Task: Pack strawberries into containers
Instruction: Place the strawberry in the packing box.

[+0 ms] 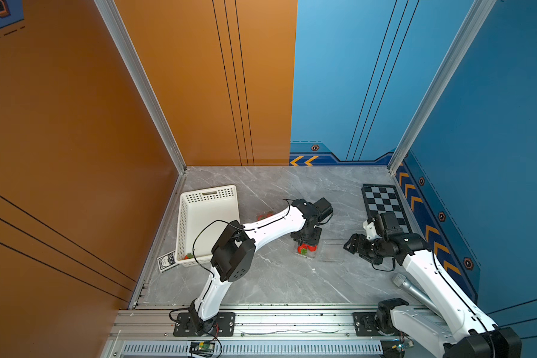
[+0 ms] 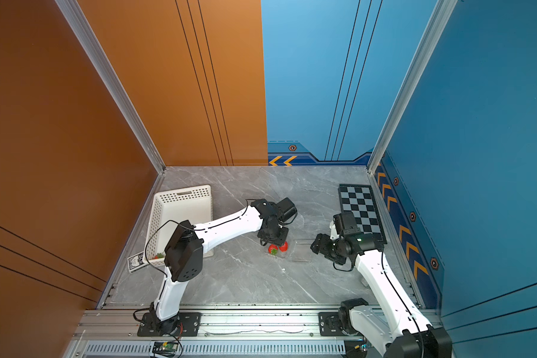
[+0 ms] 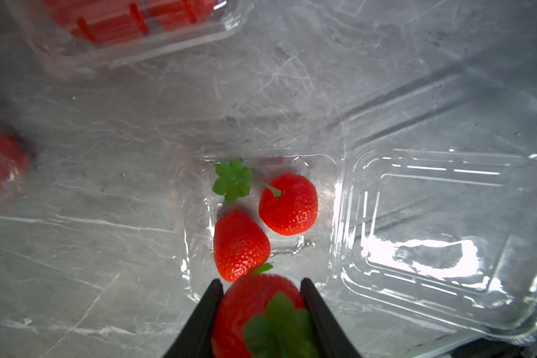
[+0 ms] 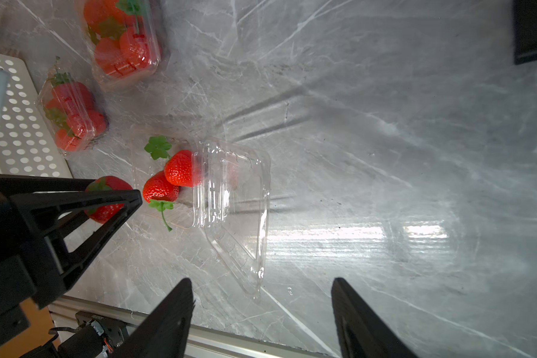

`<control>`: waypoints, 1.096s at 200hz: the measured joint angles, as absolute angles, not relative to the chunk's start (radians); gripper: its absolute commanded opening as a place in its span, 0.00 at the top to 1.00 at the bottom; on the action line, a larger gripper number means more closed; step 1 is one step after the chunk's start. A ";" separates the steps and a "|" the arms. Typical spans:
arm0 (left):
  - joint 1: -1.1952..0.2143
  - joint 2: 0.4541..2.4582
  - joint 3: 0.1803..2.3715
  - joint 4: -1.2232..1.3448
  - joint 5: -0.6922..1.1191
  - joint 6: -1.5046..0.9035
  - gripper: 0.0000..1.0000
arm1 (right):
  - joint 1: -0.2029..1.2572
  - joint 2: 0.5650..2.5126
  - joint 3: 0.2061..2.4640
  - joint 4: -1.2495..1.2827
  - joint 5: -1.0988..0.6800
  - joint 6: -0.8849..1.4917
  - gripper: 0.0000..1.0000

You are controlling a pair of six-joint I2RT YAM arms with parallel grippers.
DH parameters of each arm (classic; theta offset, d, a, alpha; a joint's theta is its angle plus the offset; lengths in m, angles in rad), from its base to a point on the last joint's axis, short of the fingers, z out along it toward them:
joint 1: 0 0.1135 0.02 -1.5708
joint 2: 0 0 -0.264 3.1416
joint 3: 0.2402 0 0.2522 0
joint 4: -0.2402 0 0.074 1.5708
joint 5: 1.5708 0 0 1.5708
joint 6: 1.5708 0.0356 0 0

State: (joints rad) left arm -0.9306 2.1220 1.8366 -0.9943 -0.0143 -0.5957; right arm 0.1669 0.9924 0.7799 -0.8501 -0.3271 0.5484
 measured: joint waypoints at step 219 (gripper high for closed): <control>-0.988 2.186 1.836 -0.976 0.013 -0.649 0.50 | 0.163 0.981 0.758 -0.857 -0.317 0.548 0.25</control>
